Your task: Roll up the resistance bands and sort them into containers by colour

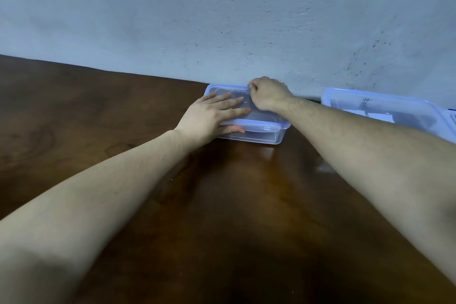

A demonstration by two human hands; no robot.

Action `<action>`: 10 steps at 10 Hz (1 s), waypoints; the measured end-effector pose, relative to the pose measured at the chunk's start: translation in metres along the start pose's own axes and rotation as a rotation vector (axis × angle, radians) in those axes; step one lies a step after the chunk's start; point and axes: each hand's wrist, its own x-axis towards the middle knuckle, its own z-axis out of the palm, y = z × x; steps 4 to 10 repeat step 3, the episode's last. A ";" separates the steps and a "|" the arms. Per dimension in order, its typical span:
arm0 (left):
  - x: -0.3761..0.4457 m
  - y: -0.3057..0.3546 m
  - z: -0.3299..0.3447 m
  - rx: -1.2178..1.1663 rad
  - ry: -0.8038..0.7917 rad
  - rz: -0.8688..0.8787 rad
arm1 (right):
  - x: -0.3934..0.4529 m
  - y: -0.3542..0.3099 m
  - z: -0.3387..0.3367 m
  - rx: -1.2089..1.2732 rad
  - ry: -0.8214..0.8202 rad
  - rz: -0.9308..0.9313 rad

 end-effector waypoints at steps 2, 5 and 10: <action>0.010 -0.006 -0.009 -0.046 -0.193 -0.002 | -0.009 0.004 -0.009 0.076 -0.001 -0.013; 0.011 0.002 -0.016 -0.015 -0.186 0.006 | -0.022 0.007 -0.011 0.203 0.063 -0.055; 0.011 0.002 -0.016 -0.015 -0.186 0.006 | -0.022 0.007 -0.011 0.203 0.063 -0.055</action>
